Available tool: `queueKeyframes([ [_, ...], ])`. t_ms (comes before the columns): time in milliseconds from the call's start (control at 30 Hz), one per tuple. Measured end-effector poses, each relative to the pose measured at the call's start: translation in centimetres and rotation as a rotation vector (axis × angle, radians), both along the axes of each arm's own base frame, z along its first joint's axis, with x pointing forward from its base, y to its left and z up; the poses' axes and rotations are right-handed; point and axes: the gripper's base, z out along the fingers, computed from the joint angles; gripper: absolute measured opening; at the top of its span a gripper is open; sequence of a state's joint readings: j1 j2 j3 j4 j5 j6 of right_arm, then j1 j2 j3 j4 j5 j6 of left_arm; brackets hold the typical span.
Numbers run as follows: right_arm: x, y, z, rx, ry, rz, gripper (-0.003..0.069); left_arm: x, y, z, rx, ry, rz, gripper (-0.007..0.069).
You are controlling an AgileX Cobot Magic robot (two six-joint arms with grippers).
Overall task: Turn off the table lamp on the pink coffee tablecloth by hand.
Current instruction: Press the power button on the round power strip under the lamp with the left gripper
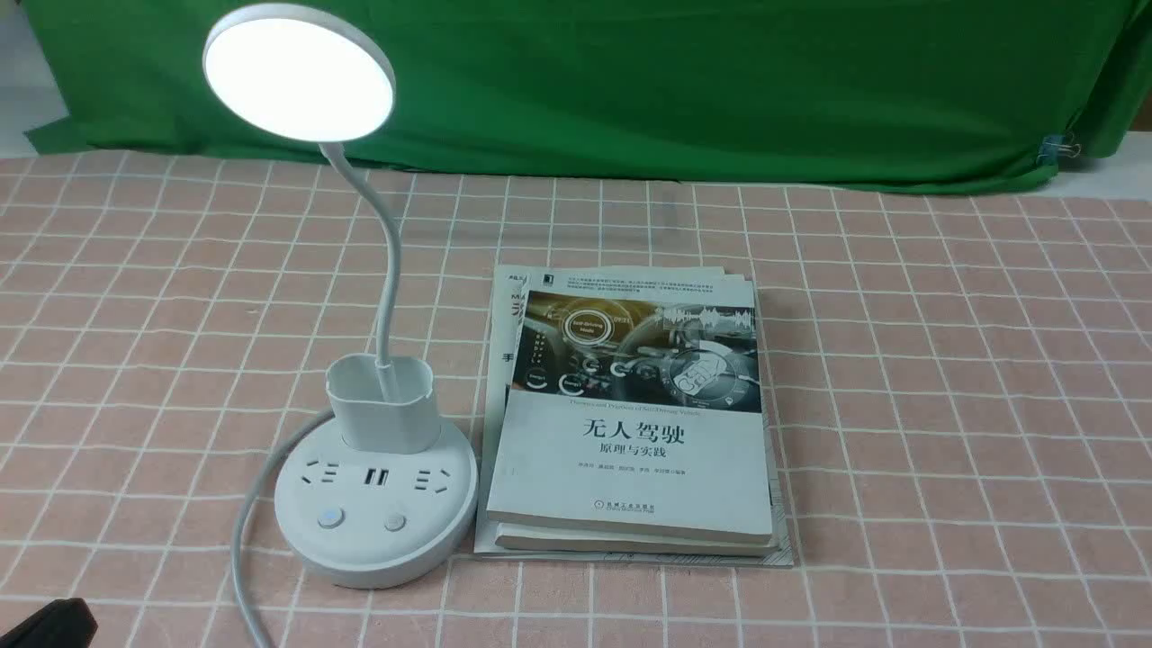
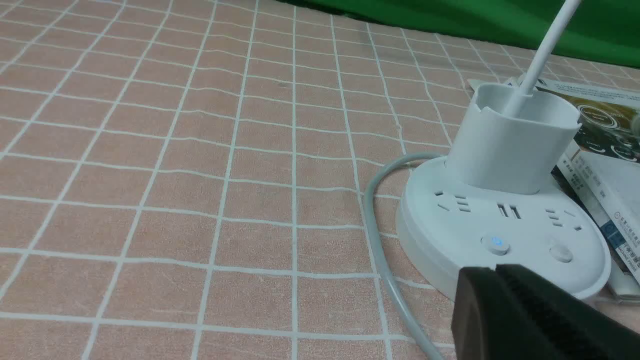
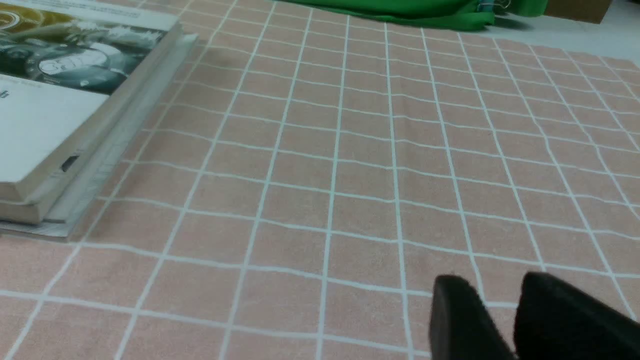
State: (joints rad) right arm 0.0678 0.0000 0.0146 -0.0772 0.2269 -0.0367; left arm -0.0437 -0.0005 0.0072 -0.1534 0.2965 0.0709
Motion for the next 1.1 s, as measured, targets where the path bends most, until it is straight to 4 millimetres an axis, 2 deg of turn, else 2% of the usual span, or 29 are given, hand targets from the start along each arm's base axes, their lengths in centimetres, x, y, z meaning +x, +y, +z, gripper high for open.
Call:
queueKeyframes([
  [767,0.0,0.0,0.0,0.0,0.0,0.0,0.024,0.0,0.0,0.1,0.012,-0.007,0.001,0.0005],
  [833,0.0,0.0,0.0,0.0,0.0,0.0,0.024,0.1,0.0,0.4,-0.031,-0.046,0.008,0.0005],
  [867,0.0,0.0,0.0,0.0,0.0,0.0,0.024,0.1,-0.1,0.9,-0.158,-0.09,0.02,0.0005],
  [933,0.0,0.0,0.0,0.0,0.0,0.0,0.024,0.2,-0.1,1.4,-0.274,-0.128,0.031,0.0005],
  [967,0.0,0.0,0.0,0.0,0.0,0.0,0.024,0.2,0.0,2.0,-0.425,-0.177,0.05,0.0005],
  [1000,0.0,0.0,0.0,0.0,0.0,0.0,0.024,0.2,0.2,2.2,-0.489,-0.206,0.062,0.0005],
  [1100,0.0,0.0,0.0,0.0,0.0,0.0,0.024,0.2,0.5,2.8,-0.566,-0.265,0.086,0.0005],
])
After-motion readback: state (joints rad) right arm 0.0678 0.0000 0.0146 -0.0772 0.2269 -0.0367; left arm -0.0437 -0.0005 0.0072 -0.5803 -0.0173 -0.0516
